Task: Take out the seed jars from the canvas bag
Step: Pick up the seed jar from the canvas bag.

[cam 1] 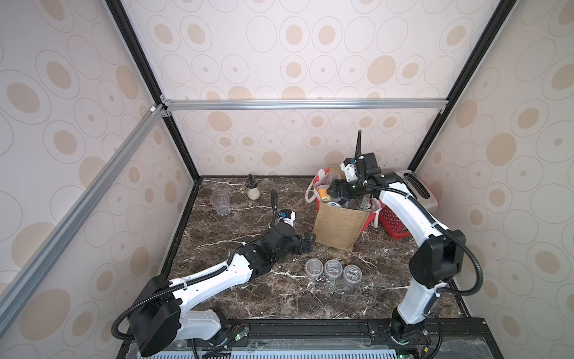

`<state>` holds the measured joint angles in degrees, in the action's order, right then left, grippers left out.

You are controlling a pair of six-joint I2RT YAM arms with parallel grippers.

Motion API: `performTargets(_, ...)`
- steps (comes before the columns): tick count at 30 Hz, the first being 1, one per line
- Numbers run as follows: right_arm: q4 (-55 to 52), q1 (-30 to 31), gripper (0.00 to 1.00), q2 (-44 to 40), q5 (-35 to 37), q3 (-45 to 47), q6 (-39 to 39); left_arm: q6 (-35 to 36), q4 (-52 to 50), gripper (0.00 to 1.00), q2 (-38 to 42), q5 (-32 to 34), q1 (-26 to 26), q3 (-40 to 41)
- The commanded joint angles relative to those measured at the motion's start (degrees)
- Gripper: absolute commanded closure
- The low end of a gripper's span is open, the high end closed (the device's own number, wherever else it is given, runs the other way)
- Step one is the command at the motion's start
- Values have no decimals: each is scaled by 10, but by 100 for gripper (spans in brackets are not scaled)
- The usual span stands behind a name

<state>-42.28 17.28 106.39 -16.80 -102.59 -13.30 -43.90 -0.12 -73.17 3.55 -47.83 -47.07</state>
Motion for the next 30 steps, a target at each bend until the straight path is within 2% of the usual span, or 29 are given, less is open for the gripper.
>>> performTargets(1, -52, 1, 17, 37, -78, -51, 48, 21, -5, 2, 5, 1, 14, -21)
performTargets(11, -71, 3, 14, 119, -104, -113, 69, 19, 8, 2, 7, -14, 31, -4)
performTargets(14, -72, 4, 18, 129, -94, -113, 69, 18, 11, 2, 11, -15, 34, 0)
performTargets(16, -65, 5, 26, 125, -95, -105, 69, 16, 13, 2, 14, -16, 34, 3)
performTargets(22, -23, 5, 36, 72, -78, -60, 64, 16, 11, 2, 24, -14, 37, 3)
performTargets(30, 83, 7, 40, -59, -50, 50, 53, 10, 9, 2, 68, 15, 38, 25)
